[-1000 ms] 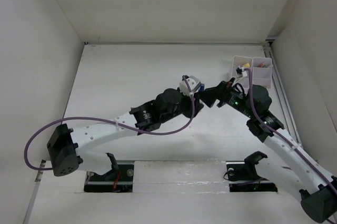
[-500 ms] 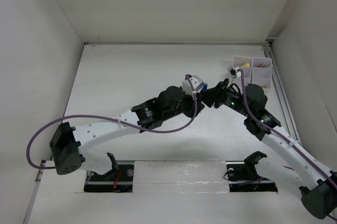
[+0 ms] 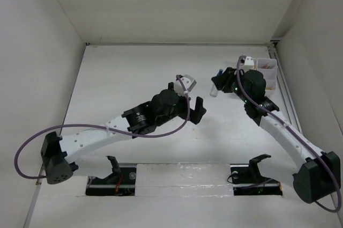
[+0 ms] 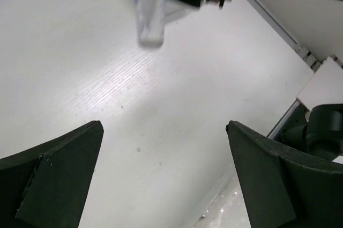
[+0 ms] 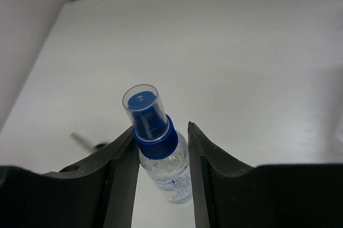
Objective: Sort the stationery into containers
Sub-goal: Place the stationery in the storage box.
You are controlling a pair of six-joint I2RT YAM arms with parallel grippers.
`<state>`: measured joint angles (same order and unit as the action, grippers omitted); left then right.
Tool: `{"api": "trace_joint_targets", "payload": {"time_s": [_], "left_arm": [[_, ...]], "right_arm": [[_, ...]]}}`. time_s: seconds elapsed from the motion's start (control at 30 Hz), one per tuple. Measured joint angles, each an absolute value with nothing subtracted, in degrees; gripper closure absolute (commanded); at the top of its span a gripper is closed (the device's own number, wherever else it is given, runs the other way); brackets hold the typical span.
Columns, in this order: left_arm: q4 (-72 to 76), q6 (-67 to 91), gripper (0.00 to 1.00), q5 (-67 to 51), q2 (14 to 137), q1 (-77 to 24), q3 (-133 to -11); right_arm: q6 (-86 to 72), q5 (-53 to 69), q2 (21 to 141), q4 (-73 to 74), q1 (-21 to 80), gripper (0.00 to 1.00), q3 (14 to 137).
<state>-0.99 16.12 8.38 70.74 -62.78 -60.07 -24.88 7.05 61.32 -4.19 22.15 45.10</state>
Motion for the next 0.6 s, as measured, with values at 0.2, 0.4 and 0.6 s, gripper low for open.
{"api": "trace_joint_targets", "payload": {"time_s": [0.2,0.4,0.6], "left_arm": [[-9.8,25.3,0.00,16.0,60.7,-63.2,-57.6],[-18.9,32.3,0.00,22.6,54.5,-64.1,-55.7],[-21.3,35.1,0.00,24.7,52.2,-65.3,-54.6]], "right_arm": [[-18.3,-1.7,67.9,-6.8,7.5,1.00,49.1],[-13.3,-2.4,75.0,-13.5,-4.3,1.00,52.3],[-11.4,4.4,81.9,-21.4,-13.2,1.00,53.2]]}}
